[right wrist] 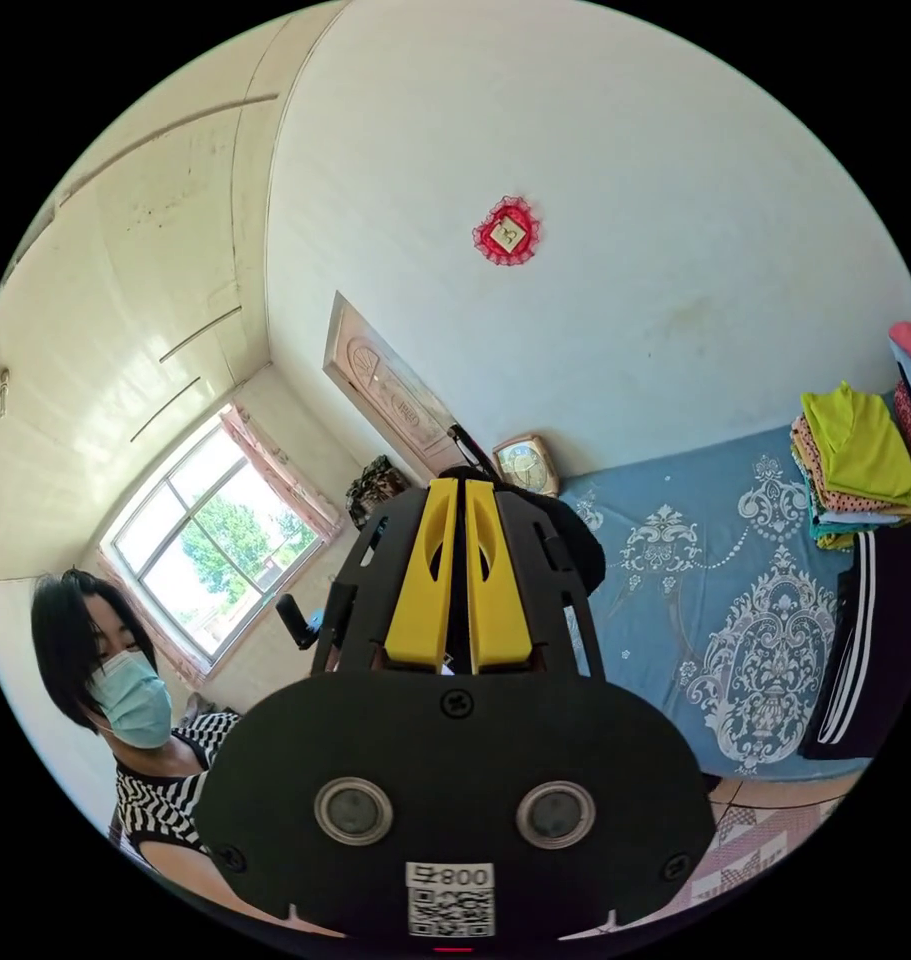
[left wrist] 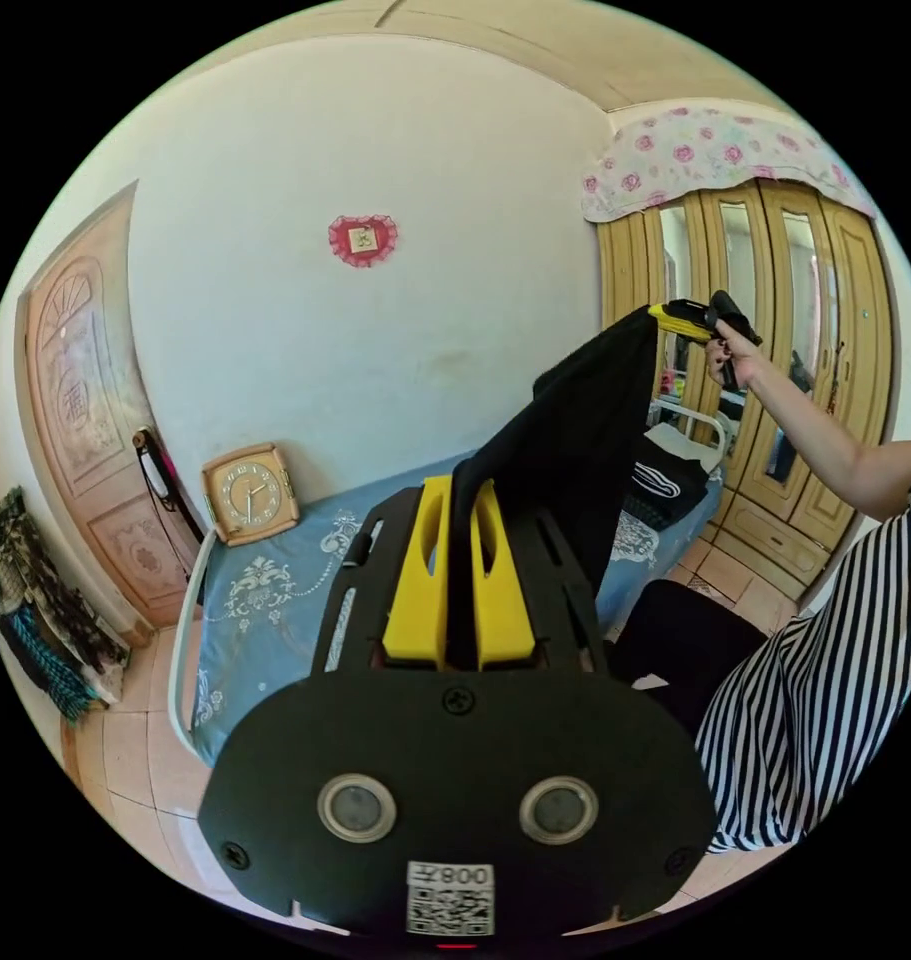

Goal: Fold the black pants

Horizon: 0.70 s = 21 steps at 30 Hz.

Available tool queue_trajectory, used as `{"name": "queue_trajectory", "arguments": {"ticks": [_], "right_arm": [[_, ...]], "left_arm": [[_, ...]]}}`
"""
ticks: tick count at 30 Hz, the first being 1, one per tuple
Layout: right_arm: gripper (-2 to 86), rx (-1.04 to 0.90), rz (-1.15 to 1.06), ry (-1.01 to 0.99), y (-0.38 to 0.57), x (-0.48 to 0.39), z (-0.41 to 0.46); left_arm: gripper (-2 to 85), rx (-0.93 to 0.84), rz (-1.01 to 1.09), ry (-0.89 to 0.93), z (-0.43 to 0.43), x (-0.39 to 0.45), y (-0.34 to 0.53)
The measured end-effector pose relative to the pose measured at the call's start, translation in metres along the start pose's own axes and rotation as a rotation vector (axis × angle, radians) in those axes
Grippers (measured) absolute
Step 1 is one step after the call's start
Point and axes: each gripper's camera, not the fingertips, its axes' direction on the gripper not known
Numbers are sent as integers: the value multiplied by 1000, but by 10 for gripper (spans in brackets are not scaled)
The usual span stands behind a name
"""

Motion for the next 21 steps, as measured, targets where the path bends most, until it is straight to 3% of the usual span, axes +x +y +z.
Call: {"name": "queue_trajectory", "arguments": {"ticks": [12, 21], "right_arm": [[8, 3, 0, -94, 38, 111, 45], [9, -27, 48, -142, 47, 227, 101]], "left_arm": [[4, -20, 9, -28, -91, -30, -50], [2, -14, -39, -13, -111, -63, -88]]}}
